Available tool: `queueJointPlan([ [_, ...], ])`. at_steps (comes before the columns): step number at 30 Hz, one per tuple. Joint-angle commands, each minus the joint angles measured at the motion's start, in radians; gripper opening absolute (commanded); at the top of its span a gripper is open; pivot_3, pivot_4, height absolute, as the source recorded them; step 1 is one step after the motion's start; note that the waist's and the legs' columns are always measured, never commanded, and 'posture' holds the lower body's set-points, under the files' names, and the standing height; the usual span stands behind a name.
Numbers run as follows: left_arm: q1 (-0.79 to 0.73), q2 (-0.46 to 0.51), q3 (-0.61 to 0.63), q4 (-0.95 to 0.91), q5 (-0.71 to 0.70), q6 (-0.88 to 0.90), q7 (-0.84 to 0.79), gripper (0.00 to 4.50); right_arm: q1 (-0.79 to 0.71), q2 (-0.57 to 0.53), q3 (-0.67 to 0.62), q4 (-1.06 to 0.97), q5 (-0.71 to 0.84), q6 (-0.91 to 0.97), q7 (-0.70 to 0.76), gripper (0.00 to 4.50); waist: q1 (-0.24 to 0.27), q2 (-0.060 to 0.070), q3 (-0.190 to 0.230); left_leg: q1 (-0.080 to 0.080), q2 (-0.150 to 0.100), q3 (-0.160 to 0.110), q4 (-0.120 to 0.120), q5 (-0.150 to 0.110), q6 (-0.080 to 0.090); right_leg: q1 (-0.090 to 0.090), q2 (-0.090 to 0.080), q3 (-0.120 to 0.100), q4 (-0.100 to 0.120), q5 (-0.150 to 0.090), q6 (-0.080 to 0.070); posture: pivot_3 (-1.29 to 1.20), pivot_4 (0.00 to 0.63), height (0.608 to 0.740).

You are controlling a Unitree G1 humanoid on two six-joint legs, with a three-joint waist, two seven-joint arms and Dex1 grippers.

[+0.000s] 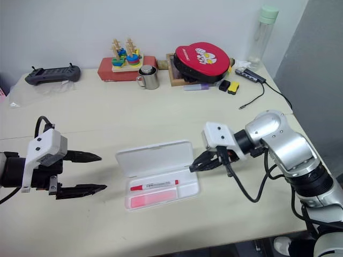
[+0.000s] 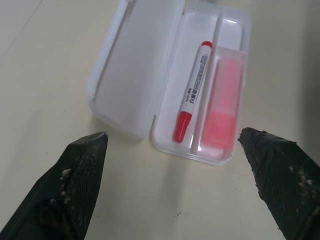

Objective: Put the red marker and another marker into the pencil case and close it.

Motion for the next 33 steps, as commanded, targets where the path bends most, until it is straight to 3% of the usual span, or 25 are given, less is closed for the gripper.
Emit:
queueJointPlan([
  [1,-0.052,0.023,-0.071,-0.010,0.024,-0.054,-0.009,4.50,0.024,0.011,0.032,-0.021,-0.024,-0.028,-0.027,0.42,0.001,0.000,0.000,0.000,0.000,0.000,0.000,0.000,0.000,0.000,0.000,0.000,0.000,0.000,0.000,0.00,0.150,0.740],
  [10,-0.170,0.019,-0.197,0.054,0.050,-0.086,-0.003,4.50,0.070,0.027,0.075,-0.028,-0.030,-0.022,-0.053,0.42,0.003,0.000,0.000,0.000,0.000,0.000,0.000,0.000,0.000,0.000,0.000,0.000,0.000,0.000,0.000,0.00,0.150,0.740],
  [25,-0.283,0.010,-0.291,0.094,0.064,-0.093,-0.005,4.50,0.096,0.084,0.112,-0.054,-0.012,0.037,-0.087,0.42,0.003,0.000,0.000,0.000,0.000,-0.001,0.000,0.000,0.000,0.000,0.000,0.000,0.000,0.000,0.000,0.00,0.150,0.740],
  [29,-0.292,0.006,-0.296,0.094,0.062,-0.088,0.001,4.50,0.093,0.097,0.122,-0.034,-0.022,0.030,-0.103,1.15,0.004,0.000,0.000,0.000,0.000,0.000,0.000,0.000,0.000,0.000,0.000,0.000,0.000,0.000,0.000,0.00,0.150,0.740],
  [33,-0.288,0.002,-0.293,0.091,0.060,-0.085,0.007,4.50,0.084,0.101,0.115,-0.024,-0.023,0.030,-0.118,2.22,0.004,0.000,0.000,0.000,0.000,0.000,0.000,0.000,0.000,0.000,0.000,0.000,0.000,0.000,0.000,0.00,0.150,0.740],
])
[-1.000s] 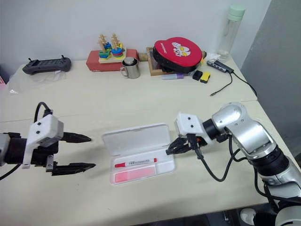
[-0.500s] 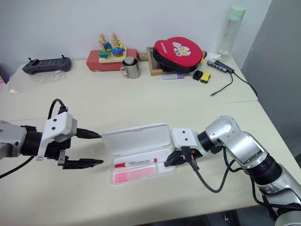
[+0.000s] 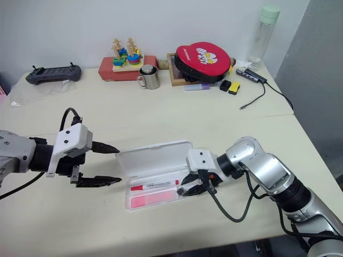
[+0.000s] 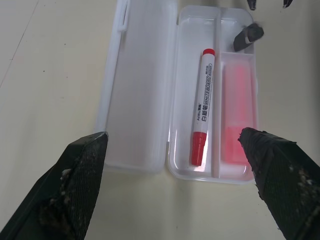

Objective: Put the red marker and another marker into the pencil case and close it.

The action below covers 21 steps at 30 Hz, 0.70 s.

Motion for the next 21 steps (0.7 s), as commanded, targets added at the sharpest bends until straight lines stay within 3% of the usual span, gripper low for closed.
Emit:
queueJointPlan([
  [1,-0.008,-0.002,0.015,-0.009,-0.002,0.003,0.005,4.50,-0.016,0.005,-0.018,-0.004,0.006,-0.007,-0.009,2.34,0.000,0.000,0.000,0.000,0.000,0.000,0.000,0.000,0.000,0.000,0.000,0.000,0.000,0.000,0.000,0.00,0.150,0.740],
  [6,-0.005,-0.006,0.016,-0.009,-0.001,0.003,0.008,4.50,-0.034,0.006,-0.032,0.004,0.014,-0.001,-0.008,3.59,0.000,0.000,0.000,0.000,0.000,0.000,0.000,0.000,0.000,0.000,0.000,0.000,0.000,0.000,0.000,0.00,0.150,0.740],
  [11,-0.008,-0.017,0.013,-0.008,0.002,0.007,0.018,4.50,-0.069,0.005,-0.060,0.010,0.035,0.021,-0.007,4.49,0.000,0.000,0.000,0.000,0.000,0.000,0.000,0.000,0.000,0.000,0.000,0.000,0.000,0.000,0.000,0.00,0.150,0.740],
  [18,0.000,-0.019,0.018,-0.008,0.001,0.007,0.018,4.50,-0.085,0.027,-0.053,-0.005,0.050,0.053,-0.029,4.49,0.000,0.000,0.000,0.000,0.000,0.000,0.000,0.000,0.000,0.000,0.000,0.000,0.000,0.000,0.000,0.00,0.150,0.740],
  [21,0.003,-0.017,0.022,-0.005,0.001,0.006,0.018,4.50,-0.087,0.044,-0.045,0.002,0.035,0.056,-0.051,3.95,0.000,0.000,0.000,0.000,0.000,0.000,0.000,0.000,0.000,0.000,0.000,0.000,0.000,0.000,0.000,0.00,0.150,0.740],
])
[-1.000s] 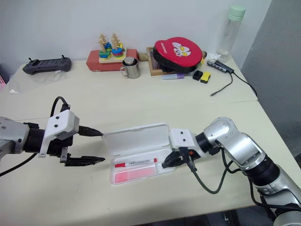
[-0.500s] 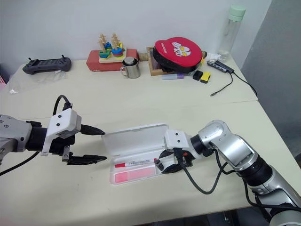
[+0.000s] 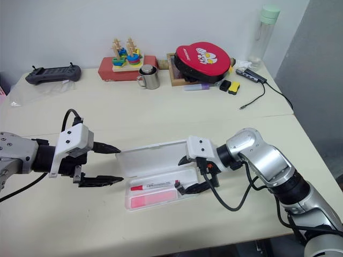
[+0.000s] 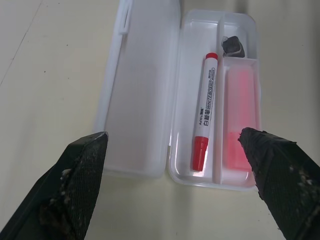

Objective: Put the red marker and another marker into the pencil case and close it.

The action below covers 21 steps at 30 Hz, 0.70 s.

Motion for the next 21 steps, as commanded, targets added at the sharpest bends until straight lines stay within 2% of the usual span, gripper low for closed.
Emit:
queueJointPlan([
  [1,-0.001,0.006,0.023,-0.004,0.002,-0.007,-0.004,4.50,-0.015,0.018,0.000,-0.019,0.002,0.002,-0.026,3.62,0.001,0.000,0.000,0.000,0.000,0.000,0.000,0.000,0.000,0.000,0.000,0.000,0.000,0.000,0.000,0.00,0.150,0.740],
  [6,0.001,0.006,0.024,-0.003,0.003,-0.008,-0.003,4.50,-0.024,0.053,0.023,-0.015,-0.013,0.009,-0.062,2.23,0.000,0.000,0.000,0.000,0.000,0.000,0.000,0.000,0.000,0.000,0.000,0.000,0.000,0.000,0.000,0.00,0.150,0.740],
  [7,0.000,0.005,0.024,-0.001,0.004,-0.008,-0.002,4.50,-0.028,0.065,0.031,-0.010,-0.018,0.011,-0.072,2.10,0.000,0.000,0.000,0.000,0.000,0.000,0.000,0.000,0.000,0.000,0.000,0.000,0.000,0.000,0.000,0.00,0.150,0.740],
  [15,0.004,0.003,0.026,0.001,0.006,-0.008,0.003,4.50,-0.048,0.106,0.070,0.036,-0.043,-0.006,-0.094,0.10,0.000,0.000,0.000,0.000,0.000,0.000,0.000,0.000,0.000,0.000,0.000,0.000,0.000,0.000,0.000,0.00,0.150,0.740],
  [21,0.007,0.005,0.029,0.002,0.007,-0.009,0.004,4.50,-0.051,0.104,0.097,0.071,-0.058,-0.012,-0.081,0.01,0.000,0.000,0.000,0.000,0.000,0.000,0.000,0.000,0.000,0.000,0.000,0.000,0.000,0.000,0.000,0.00,0.150,0.740],
])
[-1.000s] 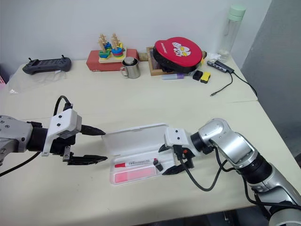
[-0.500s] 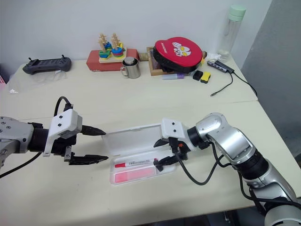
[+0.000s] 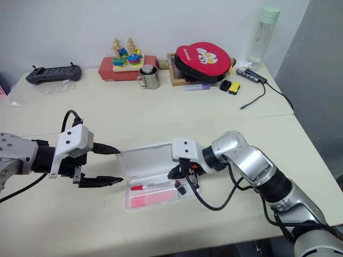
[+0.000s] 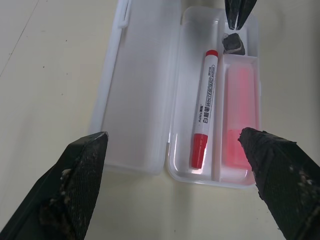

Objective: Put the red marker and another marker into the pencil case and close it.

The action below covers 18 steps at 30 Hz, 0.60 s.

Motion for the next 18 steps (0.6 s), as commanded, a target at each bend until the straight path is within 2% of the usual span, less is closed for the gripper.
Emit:
queueJointPlan([
  [1,0.003,0.005,0.029,-0.003,0.007,-0.010,0.002,4.50,-0.012,-0.001,0.016,0.012,-0.020,-0.028,0.009,0.01,0.000,0.000,0.000,0.000,0.000,0.000,0.000,0.000,0.000,0.000,0.000,0.000,0.000,0.000,0.000,0.00,0.150,0.740],
  [14,0.006,0.004,0.034,0.001,0.009,-0.011,0.008,4.50,0.004,-0.008,0.053,0.084,-0.061,-0.067,0.027,0.01,0.000,0.000,0.000,0.000,0.000,0.000,0.000,0.000,0.000,0.000,0.000,0.000,0.000,0.000,0.000,0.00,0.150,0.740],
  [18,0.007,0.004,0.039,0.004,0.009,-0.011,0.010,4.50,0.022,-0.038,0.063,0.083,-0.073,-0.077,0.050,0.01,0.000,0.000,0.000,0.000,0.000,0.000,0.000,0.000,0.000,0.000,0.000,0.000,0.000,0.000,0.000,0.00,0.150,0.740],
])
